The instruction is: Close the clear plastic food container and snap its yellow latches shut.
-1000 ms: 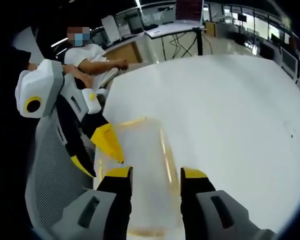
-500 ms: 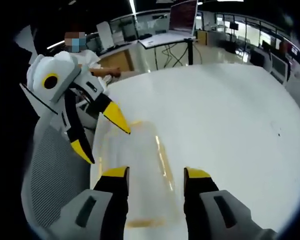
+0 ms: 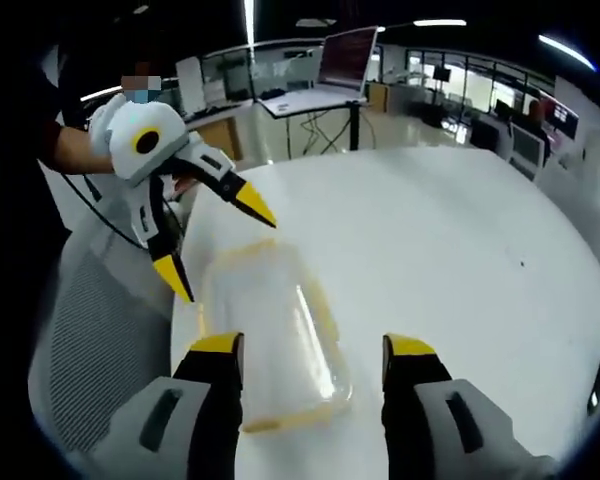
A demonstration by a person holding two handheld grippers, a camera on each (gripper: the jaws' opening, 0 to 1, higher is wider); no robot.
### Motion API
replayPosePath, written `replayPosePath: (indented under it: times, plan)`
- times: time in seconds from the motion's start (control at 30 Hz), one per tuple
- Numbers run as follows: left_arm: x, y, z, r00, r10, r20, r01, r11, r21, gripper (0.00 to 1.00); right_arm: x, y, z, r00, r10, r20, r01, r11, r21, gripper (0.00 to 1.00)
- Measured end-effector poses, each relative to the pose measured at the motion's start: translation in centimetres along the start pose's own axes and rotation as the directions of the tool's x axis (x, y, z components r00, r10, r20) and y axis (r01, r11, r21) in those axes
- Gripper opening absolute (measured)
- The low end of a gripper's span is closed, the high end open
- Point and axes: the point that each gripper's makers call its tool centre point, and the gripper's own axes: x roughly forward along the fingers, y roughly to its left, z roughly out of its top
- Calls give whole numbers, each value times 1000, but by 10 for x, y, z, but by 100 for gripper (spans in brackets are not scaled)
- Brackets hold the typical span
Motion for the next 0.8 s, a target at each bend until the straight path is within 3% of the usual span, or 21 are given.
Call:
replayPosePath:
  times: [0.4, 0.8]
  plan:
    - [-1, 1, -11, 1000, 19, -6, -19, 997, -68, 72, -18, 5, -17, 993, -99, 67, 94, 993, 72, 62]
    - [-1, 0, -26, 999, 28, -33, -31, 995, -98, 72, -20, 16, -35, 987, -134, 88, 123, 985, 124, 63]
